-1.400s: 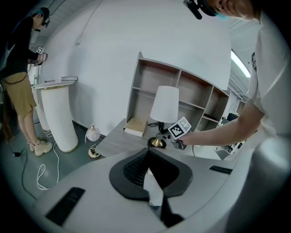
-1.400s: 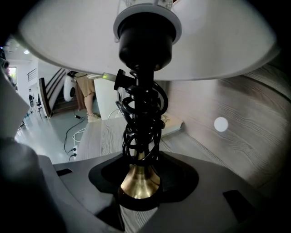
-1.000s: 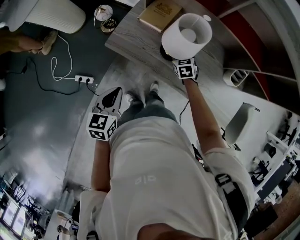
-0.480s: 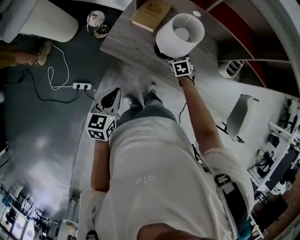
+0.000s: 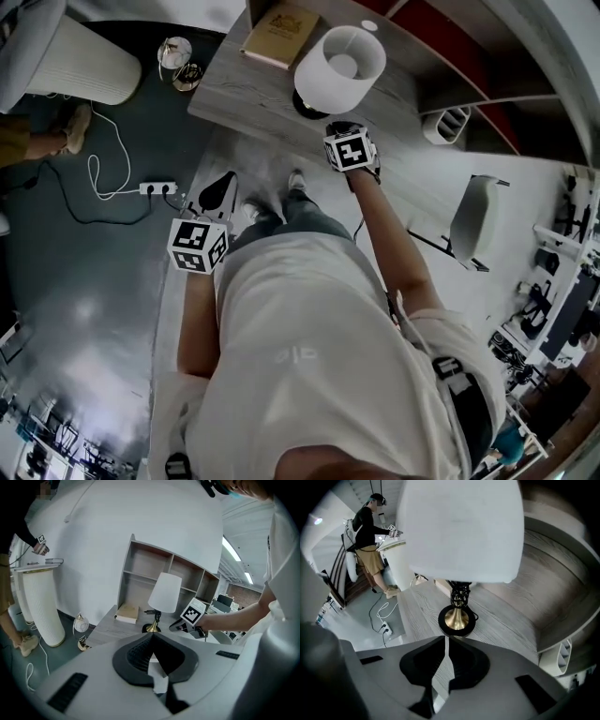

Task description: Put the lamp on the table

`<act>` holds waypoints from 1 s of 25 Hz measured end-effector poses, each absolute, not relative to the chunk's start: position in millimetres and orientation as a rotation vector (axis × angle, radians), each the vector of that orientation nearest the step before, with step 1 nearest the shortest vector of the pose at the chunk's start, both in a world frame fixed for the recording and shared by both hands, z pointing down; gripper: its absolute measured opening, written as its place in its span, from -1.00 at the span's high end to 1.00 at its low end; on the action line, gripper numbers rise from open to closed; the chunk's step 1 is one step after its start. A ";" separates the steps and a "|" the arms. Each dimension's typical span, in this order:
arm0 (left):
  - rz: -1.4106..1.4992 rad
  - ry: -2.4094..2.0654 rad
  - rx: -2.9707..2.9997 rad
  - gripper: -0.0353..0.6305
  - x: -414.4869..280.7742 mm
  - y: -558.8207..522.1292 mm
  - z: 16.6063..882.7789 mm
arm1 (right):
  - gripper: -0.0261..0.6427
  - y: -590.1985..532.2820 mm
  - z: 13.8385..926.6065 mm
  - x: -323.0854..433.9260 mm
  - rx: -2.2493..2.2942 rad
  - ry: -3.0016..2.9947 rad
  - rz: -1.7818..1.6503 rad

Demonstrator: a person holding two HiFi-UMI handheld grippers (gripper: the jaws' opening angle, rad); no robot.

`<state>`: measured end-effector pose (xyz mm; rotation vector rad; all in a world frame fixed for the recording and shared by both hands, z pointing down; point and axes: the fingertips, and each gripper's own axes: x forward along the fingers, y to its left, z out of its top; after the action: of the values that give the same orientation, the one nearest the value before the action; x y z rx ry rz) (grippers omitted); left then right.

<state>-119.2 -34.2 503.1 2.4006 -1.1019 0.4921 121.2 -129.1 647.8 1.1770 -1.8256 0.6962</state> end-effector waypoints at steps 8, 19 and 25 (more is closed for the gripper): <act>0.443 -1.045 2.462 0.85 -100.1 -54.8 494.6 | 0.82 -115.7 567.2 95.5 1.216 -1.992 0.661; 0.371 -1.028 2.539 0.85 -92.4 -74.8 469.0 | 0.83 -111.5 432.0 59.7 1.317 -2.441 0.378; 0.323 -1.018 2.586 0.85 -95.9 -77.3 454.5 | 0.83 -103.0 404.6 59.1 1.365 -2.536 0.287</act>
<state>-95.9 -77.3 454.5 2.5855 -1.0179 0.3231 59.1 -103.0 404.6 1.3651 -2.5356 0.2873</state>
